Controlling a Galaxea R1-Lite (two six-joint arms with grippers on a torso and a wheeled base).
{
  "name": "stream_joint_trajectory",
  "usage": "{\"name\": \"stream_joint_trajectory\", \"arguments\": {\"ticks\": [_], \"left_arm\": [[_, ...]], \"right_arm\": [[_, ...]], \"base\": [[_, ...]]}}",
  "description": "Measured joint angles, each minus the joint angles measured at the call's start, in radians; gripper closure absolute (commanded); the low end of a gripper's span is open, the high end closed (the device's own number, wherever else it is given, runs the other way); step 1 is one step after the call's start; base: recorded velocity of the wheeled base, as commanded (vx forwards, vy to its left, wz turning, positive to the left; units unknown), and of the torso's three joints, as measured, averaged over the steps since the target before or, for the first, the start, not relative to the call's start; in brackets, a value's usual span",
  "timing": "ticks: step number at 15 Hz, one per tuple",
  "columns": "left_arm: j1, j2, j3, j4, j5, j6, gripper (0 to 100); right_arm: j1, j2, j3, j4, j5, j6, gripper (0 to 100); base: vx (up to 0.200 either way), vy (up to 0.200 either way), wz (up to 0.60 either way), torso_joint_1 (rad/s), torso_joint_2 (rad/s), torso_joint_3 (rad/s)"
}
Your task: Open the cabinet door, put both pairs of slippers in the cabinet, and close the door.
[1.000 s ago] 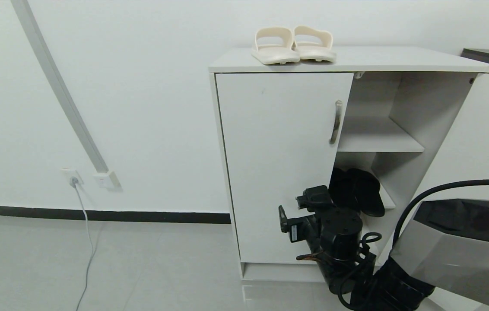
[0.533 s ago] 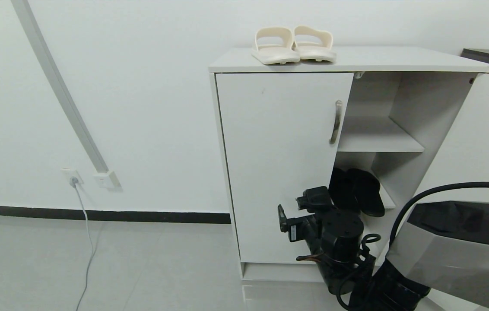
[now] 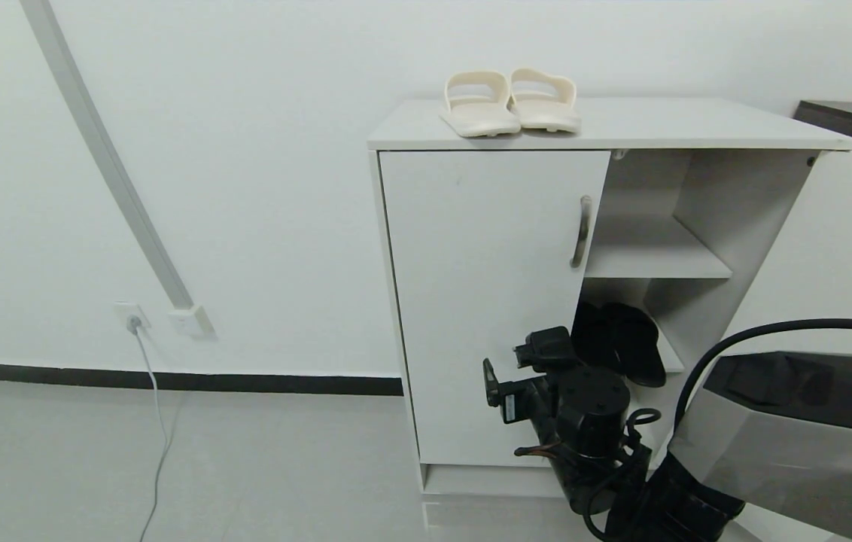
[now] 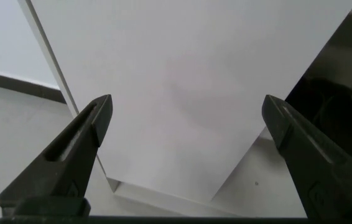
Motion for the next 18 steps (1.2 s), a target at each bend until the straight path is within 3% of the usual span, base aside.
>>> {"name": "stream_joint_trajectory", "arguments": {"ticks": [18], "left_arm": [[0.000,0.000,0.000,0.000,0.001,0.000,100]], "right_arm": [[0.001,0.003,0.006,0.003,0.000,0.000,0]], "base": [[0.000,0.000,0.00,0.163,-0.48,-0.326]]}}
